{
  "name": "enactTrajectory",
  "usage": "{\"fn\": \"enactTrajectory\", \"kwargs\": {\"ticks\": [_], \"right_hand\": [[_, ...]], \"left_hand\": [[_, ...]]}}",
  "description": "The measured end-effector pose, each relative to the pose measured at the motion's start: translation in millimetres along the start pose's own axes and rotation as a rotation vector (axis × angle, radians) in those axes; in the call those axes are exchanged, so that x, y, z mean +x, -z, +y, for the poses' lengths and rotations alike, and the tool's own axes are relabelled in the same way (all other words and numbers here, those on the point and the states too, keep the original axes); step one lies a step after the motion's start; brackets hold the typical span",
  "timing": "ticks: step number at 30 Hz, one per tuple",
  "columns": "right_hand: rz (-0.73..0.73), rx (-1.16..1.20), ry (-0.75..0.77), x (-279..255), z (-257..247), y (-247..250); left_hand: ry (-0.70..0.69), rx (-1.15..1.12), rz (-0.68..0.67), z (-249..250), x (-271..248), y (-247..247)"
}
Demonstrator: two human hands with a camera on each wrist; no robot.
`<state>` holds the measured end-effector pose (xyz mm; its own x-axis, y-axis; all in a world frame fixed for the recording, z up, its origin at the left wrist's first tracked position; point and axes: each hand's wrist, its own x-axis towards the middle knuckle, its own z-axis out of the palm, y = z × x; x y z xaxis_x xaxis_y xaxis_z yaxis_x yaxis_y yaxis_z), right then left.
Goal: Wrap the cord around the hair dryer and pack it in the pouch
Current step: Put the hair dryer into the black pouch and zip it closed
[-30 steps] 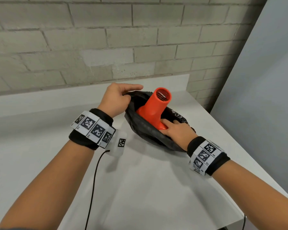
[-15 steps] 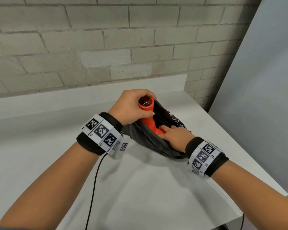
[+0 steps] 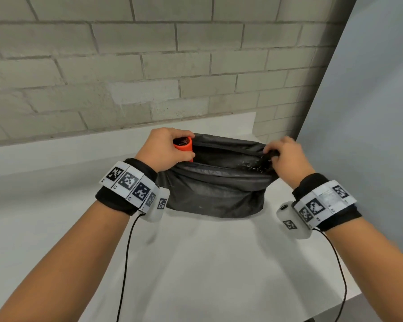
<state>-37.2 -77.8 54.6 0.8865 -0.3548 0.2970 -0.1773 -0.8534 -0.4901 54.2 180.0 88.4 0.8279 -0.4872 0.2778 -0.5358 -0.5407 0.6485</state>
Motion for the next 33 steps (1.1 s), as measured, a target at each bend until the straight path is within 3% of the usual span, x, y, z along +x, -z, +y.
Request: {"fn": "enactTrajectory", "kwargs": {"ticks": [3,6,8,13,18,25,28,31,33], "right_hand": [[0.208,0.204,0.018,9.3,1.2,20.4],[0.268,0.432,-0.052,14.8,4.8,27.8],[0.302,0.555,-0.082,17.2,6.1,29.1],[0.265,0.679,-0.102,15.0,6.3,28.9],[0.171,0.819,-0.140,13.5,10.5,34.0],[0.267,0.596,-0.263,13.8,28.4,18.0],[0.364,0.317,-0.241,10.2,21.0,21.6],[0.497,0.016,-0.048,-1.6,-23.0,24.6],[0.490,-0.072,0.158,-9.5,-58.9,19.5]], "left_hand": [[-0.015,0.103,-0.143,-7.8,1.1,16.9],[-0.022,0.161,-0.284,-18.5,2.2,32.4],[-0.031,0.127,-0.234,-24.6,2.4,35.4],[0.006,-0.147,0.103,-32.4,-2.2,29.3],[0.067,-0.333,0.164,-39.5,-0.4,21.2],[0.146,-0.511,0.174,-28.6,-3.6,9.6],[0.143,-0.527,0.200,-24.1,-5.1,6.2],[0.145,-0.528,0.216,-23.2,-6.1,4.2],[0.146,-0.529,0.224,-23.8,-6.4,3.1]]}}
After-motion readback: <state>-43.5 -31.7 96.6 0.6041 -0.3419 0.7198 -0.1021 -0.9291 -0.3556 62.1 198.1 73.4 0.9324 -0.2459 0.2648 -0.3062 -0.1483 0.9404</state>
